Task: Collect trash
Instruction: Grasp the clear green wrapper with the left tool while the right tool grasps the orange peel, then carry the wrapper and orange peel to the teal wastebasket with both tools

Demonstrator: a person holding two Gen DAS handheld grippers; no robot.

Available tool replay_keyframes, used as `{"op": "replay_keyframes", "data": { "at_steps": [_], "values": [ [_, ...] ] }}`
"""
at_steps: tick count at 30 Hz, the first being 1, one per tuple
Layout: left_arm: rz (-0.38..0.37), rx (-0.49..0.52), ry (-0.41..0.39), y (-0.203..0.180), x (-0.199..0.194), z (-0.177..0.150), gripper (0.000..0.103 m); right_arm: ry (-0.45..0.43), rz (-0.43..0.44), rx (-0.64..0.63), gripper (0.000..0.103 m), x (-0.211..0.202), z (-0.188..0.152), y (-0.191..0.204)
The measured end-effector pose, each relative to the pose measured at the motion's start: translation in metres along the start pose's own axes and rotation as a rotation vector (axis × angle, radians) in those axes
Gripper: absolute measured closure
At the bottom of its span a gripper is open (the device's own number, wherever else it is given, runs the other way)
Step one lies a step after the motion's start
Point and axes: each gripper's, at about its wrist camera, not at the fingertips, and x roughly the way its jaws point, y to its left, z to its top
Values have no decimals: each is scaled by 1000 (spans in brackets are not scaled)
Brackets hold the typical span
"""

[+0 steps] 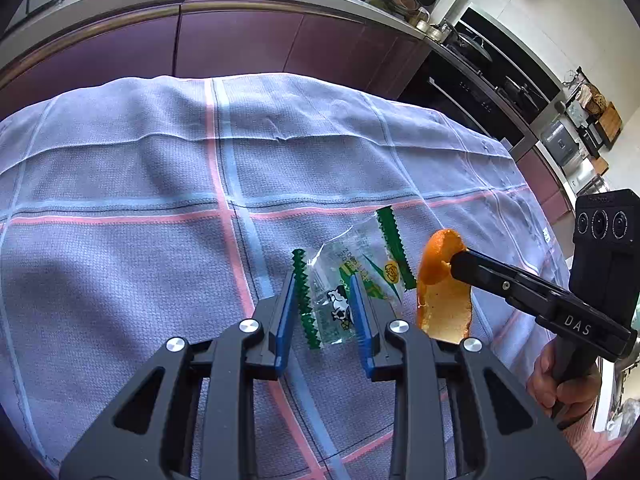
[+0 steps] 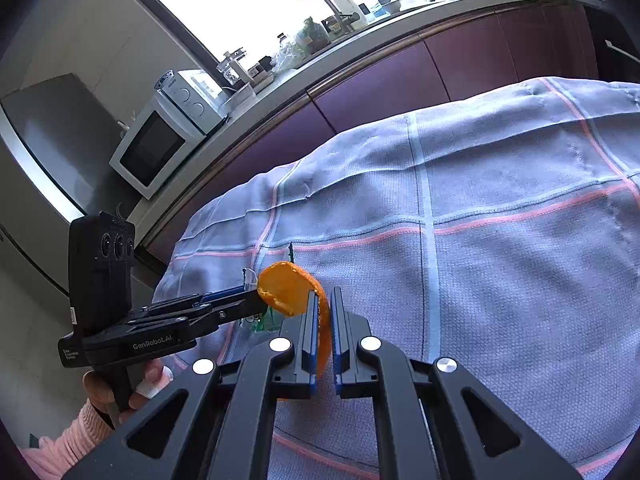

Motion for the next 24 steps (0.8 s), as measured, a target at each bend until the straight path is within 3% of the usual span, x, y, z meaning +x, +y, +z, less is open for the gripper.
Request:
{"op": "replay_keyframes", "data": {
  "at_steps": [6,24],
  "values": [
    [19,-12,-37,1,-15,-10,84,9,28,6,98,2,-3,3],
    [136,-65,-229,34,-129,-63,85,25,156,-54,98,5,-19,60]
  ]
}}
